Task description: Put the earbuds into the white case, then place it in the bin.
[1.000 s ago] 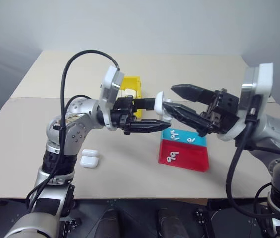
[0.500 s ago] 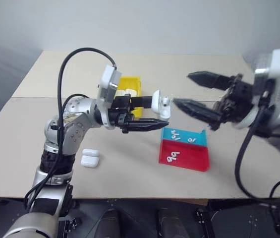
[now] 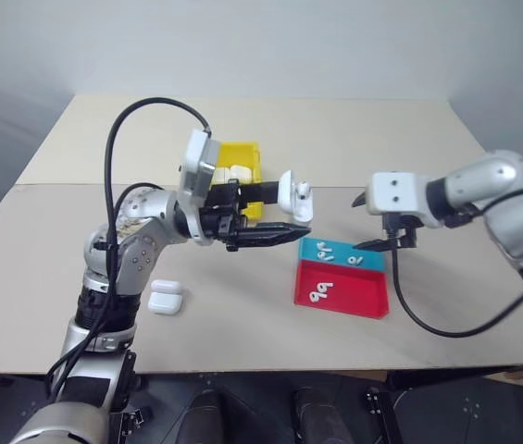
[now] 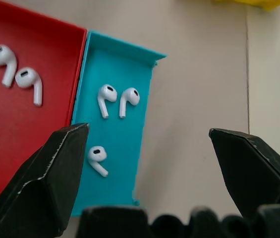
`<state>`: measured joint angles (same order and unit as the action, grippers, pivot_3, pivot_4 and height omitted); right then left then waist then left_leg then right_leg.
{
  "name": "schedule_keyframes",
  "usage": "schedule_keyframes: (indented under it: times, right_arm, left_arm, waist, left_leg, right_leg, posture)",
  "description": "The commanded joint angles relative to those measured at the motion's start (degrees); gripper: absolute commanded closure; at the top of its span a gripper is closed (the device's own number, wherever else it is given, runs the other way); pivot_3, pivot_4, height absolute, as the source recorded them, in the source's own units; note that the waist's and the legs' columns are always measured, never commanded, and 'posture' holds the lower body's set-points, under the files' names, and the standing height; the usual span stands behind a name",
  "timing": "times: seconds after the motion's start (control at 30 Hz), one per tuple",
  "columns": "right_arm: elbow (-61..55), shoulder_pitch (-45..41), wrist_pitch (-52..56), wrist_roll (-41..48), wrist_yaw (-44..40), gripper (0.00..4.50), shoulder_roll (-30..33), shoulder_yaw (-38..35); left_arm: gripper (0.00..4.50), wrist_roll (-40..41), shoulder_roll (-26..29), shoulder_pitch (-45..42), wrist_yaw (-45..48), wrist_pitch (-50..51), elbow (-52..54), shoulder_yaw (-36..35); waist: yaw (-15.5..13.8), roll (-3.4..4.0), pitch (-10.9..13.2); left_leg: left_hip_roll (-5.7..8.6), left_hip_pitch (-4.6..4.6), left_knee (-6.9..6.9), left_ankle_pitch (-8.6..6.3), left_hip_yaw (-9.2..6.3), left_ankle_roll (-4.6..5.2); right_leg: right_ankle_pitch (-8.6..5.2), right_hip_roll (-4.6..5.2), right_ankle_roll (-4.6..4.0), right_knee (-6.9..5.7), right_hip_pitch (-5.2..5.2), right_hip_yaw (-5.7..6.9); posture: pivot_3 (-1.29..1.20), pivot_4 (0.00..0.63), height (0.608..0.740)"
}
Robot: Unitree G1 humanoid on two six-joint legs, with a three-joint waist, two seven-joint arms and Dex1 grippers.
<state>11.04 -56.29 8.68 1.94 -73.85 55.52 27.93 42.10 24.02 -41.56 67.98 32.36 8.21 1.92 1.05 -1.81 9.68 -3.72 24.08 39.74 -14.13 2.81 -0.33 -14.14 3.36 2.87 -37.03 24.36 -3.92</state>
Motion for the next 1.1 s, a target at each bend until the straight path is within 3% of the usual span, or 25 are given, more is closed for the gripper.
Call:
schedule_keyframes:
  times: [0.03, 0.27, 0.37, 0.43, 1.1]
  right_arm:
    - [11.0, -5.2, -8.8, -4.8, -4.1, 0.01, -4.2, 0.9]
    - [33.9, -14.6, -13.4, -11.6, -6.0, 0.01, -16.0, 2.2]
    - [40.0, -17.1, -15.4, -13.6, -5.5, 0.55, -19.0, 1.8]
    - [43.0, -18.3, -16.1, -15.1, -5.4, 1.18, -20.5, 2.0]
    - [47.3, -18.0, -10.2, -19.2, -7.0, 1.18, -26.3, 0.9]
  left_arm:
    - [1.72, 0.5, -0.4, 0.3, -0.5, -1.6, 2.3, -0.8]
    - [1.72, 0.7, 0.1, 1.6, -1.3, -1.6, 3.7, -1.3]
    - [1.72, 0.7, 0.2, 1.8, -1.7, -1.7, 4.0, -1.4]
    - [1.72, 0.8, 0.4, 2.1, -1.9, -1.7, 4.5, -1.5]
    - [1.72, 2.2, 1.5, 2.6, -2.4, -0.5, 6.4, -1.2]
  waist:
    - [-0.1, 0.00, 0.0]
    - [-0.2, 0.03, 0.0]
    - [-0.2, 0.04, 0.0]
    - [-0.2, 0.04, 0.0]
    - [0.0, 0.09, 0.0]
  left_leg:
    - [0.00, 0.00, 0.00, 0.00, 0.00, 0.00]
    - [0.00, -0.01, 0.00, 0.01, 0.01, -0.02]
    - [-0.01, -0.01, -0.01, 0.02, 0.02, -0.04]
    - [0.00, -0.01, -0.02, 0.02, 0.02, -0.04]
    - [0.00, -0.02, -0.02, 0.04, 0.02, -0.08]
  right_leg:
    - [0.00, 0.00, 0.00, 0.01, 0.00, 0.00]
    - [0.00, 0.02, 0.00, -0.01, -0.01, 0.02]
    - [0.00, 0.02, 0.00, -0.02, -0.01, 0.02]
    - [0.00, 0.02, 0.00, -0.03, -0.01, 0.02]
    - [0.00, 0.02, -0.01, -0.09, 0.00, 0.02]
  posture:
    - [0.00, 0.150, 0.740]
    - [0.00, 0.150, 0.740]
    - [0.00, 0.150, 0.740]
    - [0.00, 0.150, 0.740]
    - [0.00, 0.150, 0.740]
